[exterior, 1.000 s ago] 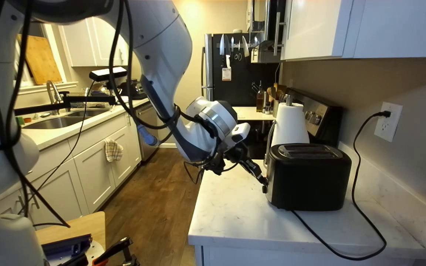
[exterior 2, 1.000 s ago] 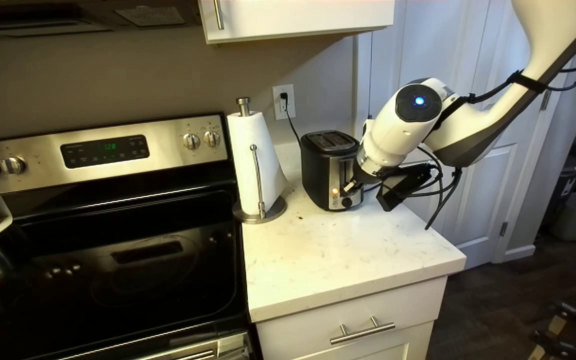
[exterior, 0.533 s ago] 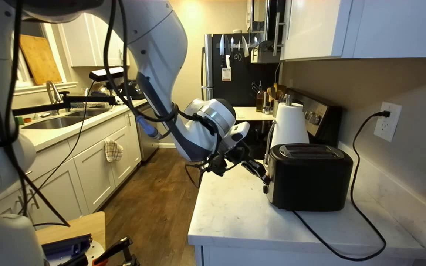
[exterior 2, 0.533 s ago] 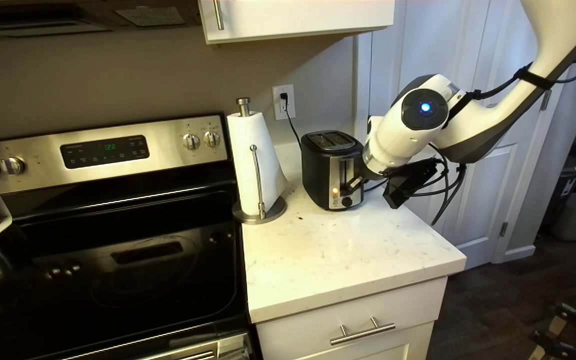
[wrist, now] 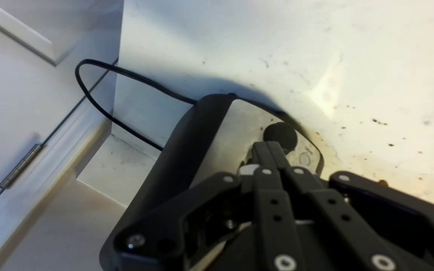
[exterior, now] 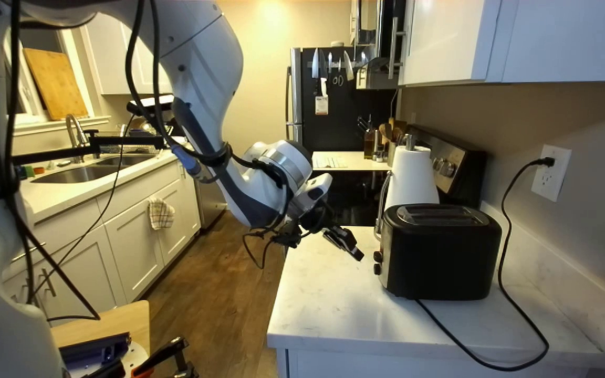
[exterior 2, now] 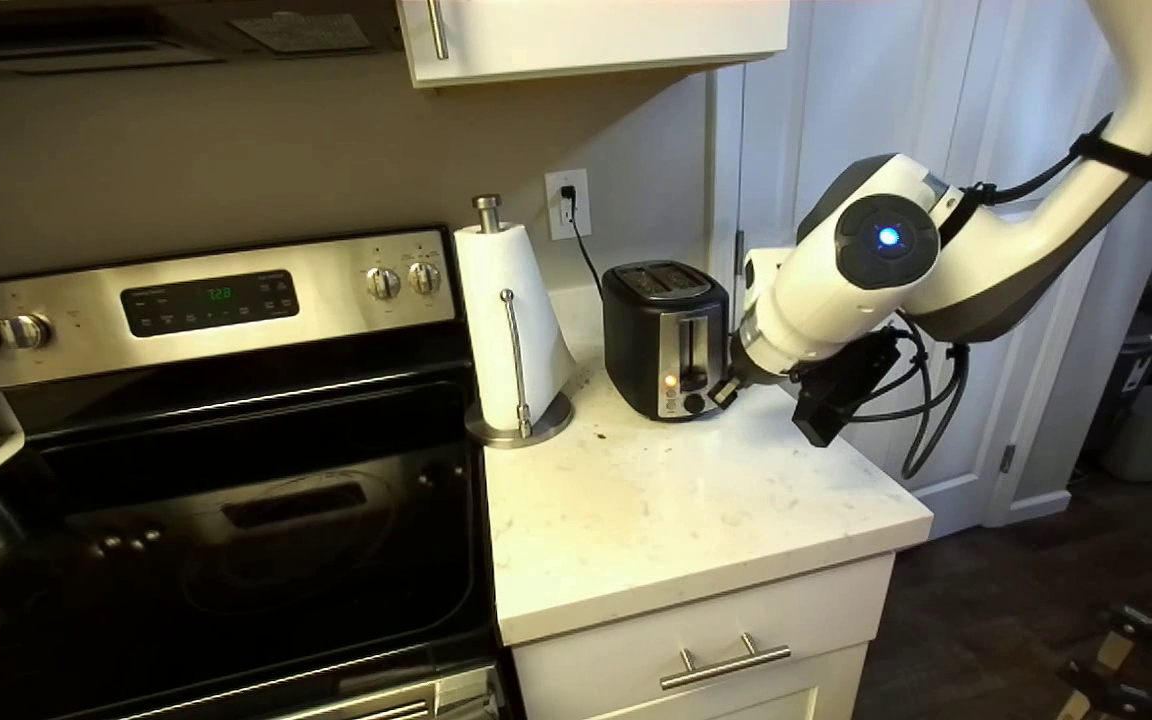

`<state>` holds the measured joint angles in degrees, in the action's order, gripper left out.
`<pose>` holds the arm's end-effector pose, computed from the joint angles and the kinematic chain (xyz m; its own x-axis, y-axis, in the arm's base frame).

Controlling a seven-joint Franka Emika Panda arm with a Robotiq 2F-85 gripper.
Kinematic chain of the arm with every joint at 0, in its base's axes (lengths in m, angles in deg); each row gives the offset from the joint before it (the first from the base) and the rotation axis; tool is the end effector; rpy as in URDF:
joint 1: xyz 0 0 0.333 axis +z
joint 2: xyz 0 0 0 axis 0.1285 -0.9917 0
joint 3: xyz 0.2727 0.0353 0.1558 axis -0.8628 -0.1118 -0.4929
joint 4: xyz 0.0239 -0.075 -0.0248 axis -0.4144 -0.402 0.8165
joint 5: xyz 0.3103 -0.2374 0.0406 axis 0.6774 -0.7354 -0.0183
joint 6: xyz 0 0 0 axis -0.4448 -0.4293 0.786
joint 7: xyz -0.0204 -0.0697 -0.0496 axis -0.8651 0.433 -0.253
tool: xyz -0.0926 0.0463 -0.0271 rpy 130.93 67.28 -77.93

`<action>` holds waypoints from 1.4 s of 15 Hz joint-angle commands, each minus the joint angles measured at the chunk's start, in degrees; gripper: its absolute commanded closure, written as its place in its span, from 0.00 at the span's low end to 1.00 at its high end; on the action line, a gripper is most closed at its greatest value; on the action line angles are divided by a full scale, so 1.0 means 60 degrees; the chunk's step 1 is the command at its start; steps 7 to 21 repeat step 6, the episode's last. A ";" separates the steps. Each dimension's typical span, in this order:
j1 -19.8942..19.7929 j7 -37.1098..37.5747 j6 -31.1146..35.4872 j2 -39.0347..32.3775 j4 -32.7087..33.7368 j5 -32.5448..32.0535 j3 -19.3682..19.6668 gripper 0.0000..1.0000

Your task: Push the toaster lever downwards

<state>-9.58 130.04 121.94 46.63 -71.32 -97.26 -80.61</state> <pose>0.5092 0.0962 0.2388 0.7963 0.1174 0.5935 -0.1681 -0.8994 0.4034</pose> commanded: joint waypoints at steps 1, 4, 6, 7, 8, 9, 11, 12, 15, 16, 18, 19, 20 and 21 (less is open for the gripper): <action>0.0468 -0.0497 0.0082 0.0542 -0.0496 0.0449 0.0231 1.00; 0.0463 -0.0091 0.0000 0.0182 -0.0211 0.0277 0.0098 0.99; 0.0515 -0.0113 0.0000 0.0220 -0.0219 0.0298 0.0133 0.99; 0.0515 -0.0113 0.0000 0.0220 -0.0219 0.0298 0.0133 0.99; 0.0515 -0.0113 0.0000 0.0220 -0.0219 0.0298 0.0133 0.99; 0.0515 -0.0113 0.0000 0.0220 -0.0219 0.0298 0.0133 0.99; 0.0515 -0.0113 0.0000 0.0220 -0.0219 0.0298 0.0133 0.99; 0.0515 -0.0113 0.0000 0.0220 -0.0219 0.0298 0.0133 0.99; 0.0515 -0.0113 0.0000 0.0220 -0.0219 0.0298 0.0133 0.99; 0.0515 -0.0113 0.0000 0.0220 -0.0219 0.0298 0.0133 0.99; 0.0515 -0.0113 0.0000 0.0220 -0.0219 0.0298 0.0133 0.99; 0.0515 -0.0113 0.0000 0.0220 -0.0219 0.0298 0.0133 0.99; 0.0515 -0.0113 0.0000 0.0220 -0.0219 0.0298 0.0133 0.99; 0.0515 -0.0113 0.0000 0.0220 -0.0219 0.0298 0.0133 0.99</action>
